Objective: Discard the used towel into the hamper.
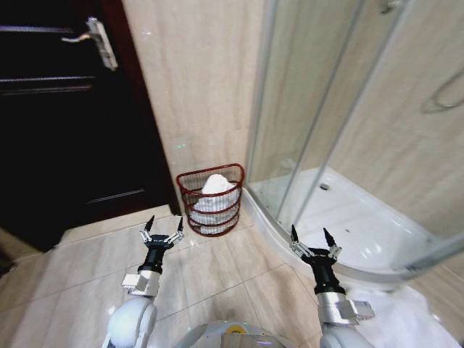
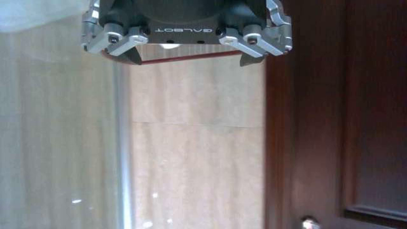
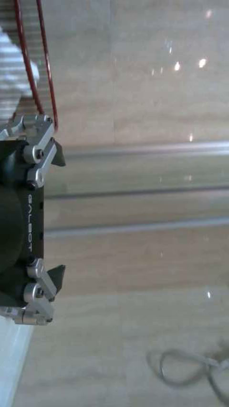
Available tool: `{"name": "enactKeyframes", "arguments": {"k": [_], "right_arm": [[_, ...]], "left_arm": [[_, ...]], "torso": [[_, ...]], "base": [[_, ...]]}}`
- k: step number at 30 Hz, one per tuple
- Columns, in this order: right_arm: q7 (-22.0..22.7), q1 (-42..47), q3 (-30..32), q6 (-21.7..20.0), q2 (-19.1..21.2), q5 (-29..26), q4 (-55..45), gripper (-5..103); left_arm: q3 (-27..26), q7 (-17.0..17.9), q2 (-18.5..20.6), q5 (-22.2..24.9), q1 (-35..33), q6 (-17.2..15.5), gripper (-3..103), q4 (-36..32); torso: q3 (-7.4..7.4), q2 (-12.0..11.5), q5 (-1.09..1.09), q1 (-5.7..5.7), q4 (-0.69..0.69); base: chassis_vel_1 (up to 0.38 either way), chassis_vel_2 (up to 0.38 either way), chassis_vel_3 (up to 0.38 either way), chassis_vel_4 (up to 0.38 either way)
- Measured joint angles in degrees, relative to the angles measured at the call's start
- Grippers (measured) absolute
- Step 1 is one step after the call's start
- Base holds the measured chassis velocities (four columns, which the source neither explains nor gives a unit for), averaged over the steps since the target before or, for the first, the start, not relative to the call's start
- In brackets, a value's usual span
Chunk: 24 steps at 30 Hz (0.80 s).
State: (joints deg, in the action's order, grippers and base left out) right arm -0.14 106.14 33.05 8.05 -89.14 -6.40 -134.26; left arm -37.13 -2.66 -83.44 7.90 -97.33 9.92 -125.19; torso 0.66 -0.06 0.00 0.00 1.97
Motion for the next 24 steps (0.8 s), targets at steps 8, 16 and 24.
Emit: {"name": "enactKeyframes", "arguments": {"k": [8, 16, 24], "right_arm": [[0.1, 0.0, 0.3, 0.2, 0.0, -0.2, 0.0, 100], [0.1, 0.2, 0.8, 0.7, 0.0, -0.8, 0.3, 100], [0.1, 0.4, 1.0, 0.7, 0.1, -1.5, -0.1, 100]], "left_arm": [[0.0, 0.1, -0.2, -0.4, 0.0, 0.0, 100, -0.3], [0.1, 0.1, -0.2, -0.6, 0.0, 0.1, 100, -0.3], [0.2, 0.1, -0.4, -0.7, -0.1, 0.6, 100, -0.1]], "torso": [[-0.04, 0.0, 0.0, 0.0, 0.0], [0.06, 0.0, 0.0, 0.0, 0.0], [0.13, 0.0, 0.0, 0.0, 0.0]], "base": [[-0.116, -0.132, -0.135, -0.125], [-0.134, -0.125, -0.123, -0.116], [-0.121, -0.134, -0.121, -0.14]]}}
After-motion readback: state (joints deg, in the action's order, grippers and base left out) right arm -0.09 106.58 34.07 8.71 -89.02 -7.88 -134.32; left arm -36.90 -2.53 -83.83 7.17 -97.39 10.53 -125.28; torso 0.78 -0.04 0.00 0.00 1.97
